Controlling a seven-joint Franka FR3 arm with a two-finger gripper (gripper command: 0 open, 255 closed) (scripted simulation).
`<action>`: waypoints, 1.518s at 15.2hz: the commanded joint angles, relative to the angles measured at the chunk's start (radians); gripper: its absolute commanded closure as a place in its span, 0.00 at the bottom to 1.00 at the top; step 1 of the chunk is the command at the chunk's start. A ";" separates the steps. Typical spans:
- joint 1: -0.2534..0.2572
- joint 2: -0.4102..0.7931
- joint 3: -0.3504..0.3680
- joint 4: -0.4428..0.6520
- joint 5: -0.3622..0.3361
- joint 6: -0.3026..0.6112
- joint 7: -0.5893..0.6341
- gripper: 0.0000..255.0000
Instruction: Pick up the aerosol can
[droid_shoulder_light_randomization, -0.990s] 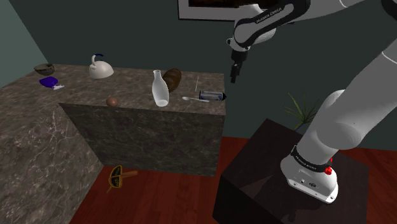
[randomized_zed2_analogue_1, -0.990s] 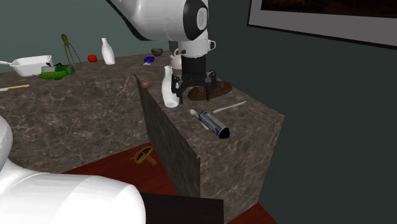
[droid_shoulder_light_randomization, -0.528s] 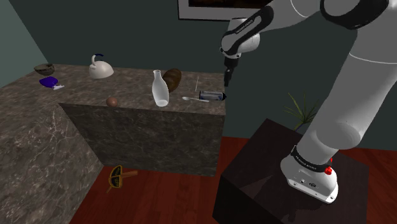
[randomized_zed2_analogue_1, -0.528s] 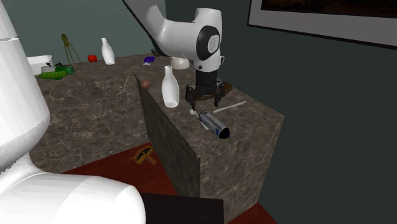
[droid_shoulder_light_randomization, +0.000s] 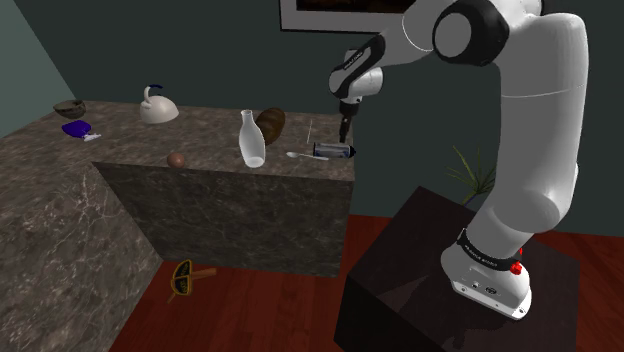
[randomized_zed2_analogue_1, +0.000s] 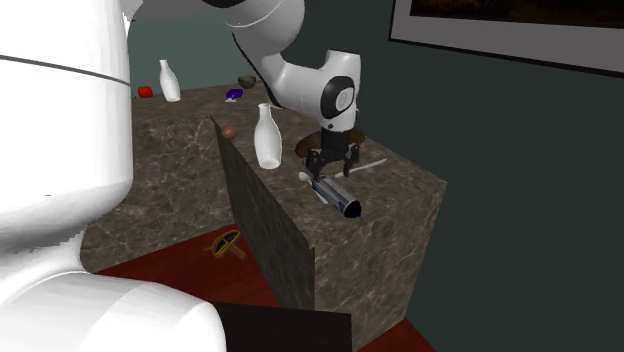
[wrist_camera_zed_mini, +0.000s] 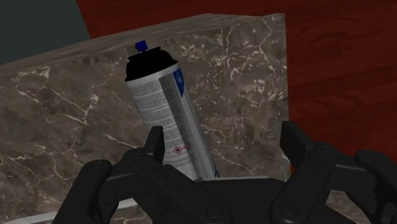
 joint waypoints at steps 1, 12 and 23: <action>-0.027 0.085 0.022 0.079 0.031 0.002 -0.041 0.00; -0.098 0.351 0.086 0.331 0.085 0.008 -0.116 0.00; -0.103 0.375 0.092 0.338 0.091 0.027 -0.121 1.00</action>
